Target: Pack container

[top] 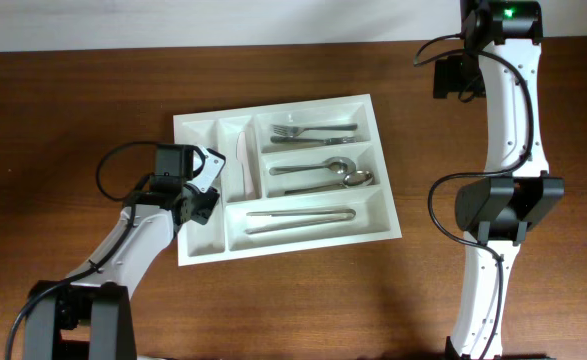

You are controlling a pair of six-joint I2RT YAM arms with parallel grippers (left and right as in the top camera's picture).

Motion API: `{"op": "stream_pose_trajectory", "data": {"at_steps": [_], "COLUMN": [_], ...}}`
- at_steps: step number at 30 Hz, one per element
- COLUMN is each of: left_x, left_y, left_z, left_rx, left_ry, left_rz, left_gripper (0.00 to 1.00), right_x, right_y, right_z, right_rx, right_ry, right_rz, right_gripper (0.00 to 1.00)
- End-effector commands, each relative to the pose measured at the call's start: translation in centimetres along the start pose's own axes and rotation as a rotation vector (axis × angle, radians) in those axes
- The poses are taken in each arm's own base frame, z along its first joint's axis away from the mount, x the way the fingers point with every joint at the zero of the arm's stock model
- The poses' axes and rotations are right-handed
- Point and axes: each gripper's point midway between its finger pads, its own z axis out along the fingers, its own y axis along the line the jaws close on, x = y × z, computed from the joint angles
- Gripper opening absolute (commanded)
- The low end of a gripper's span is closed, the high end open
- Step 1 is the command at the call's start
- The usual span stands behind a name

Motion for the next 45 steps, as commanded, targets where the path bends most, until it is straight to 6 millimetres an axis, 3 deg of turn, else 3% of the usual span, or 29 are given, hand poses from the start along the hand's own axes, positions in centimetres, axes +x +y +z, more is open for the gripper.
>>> {"op": "stream_pose_trajectory", "data": {"at_steps": [1,4,9,14,17,21,25,28,31,36,45], "left_x": [-0.8,-1.1,-2.5,-6.3,-8.4,-9.5,-9.1,-8.4,-7.4,-5.4,-4.4], "left_y": [0.6,0.7,1.3,3.0,5.8,10.0,13.6,16.1,18.6,21.0,21.8], "left_z": [-0.2,-0.2,-0.4,-1.9,-3.6,-5.9,-7.9,-9.3,-10.3,-10.8,-10.9], "left_rx": [-0.015,-0.02,-0.043,-0.081,-0.185,-0.328,-0.42,-0.457,-0.487,-0.52,-0.536], "left_ry": [-0.021,-0.032,-0.087,-0.185,-0.224,-0.248,-0.243,-0.252,-0.265,-0.256,-0.243], "left_rz": [0.003,0.003,0.001,-0.048,-0.158,-0.308,-0.443,-0.574,-0.684,-0.769,-0.787], "left_gripper": [0.38,0.39,0.58,0.62,0.66,0.72,0.82,1.0,1.0,1.0,0.99], "right_x": [-0.5,-0.5,-0.5,-0.5,-0.5,-0.5,-0.5,-0.5,-0.5,-0.5,-0.5], "right_y": [-0.7,-0.7,-0.7,-0.7,-0.7,-0.7,-0.7,-0.7,-0.7,-0.7,-0.7], "right_z": [-1.7,-1.7,-1.7,-1.7,-1.7,-1.7,-1.7,-1.7,-1.7,-1.7,-1.7], "right_rx": [0.017,0.017,0.017,0.017,0.017,0.018,0.017,0.017,0.018,0.017,0.017], "right_ry": [-0.045,-0.045,-0.045,-0.045,-0.045,-0.045,-0.045,-0.045,-0.045,-0.045,-0.045], "right_rz": [0.022,0.022,0.022,0.022,0.022,0.022,0.022,0.022,0.022,0.022,0.022], "right_gripper": [0.99,0.99,0.99,0.99,0.99,0.99,0.99,0.99,0.99,0.99,0.99]}}
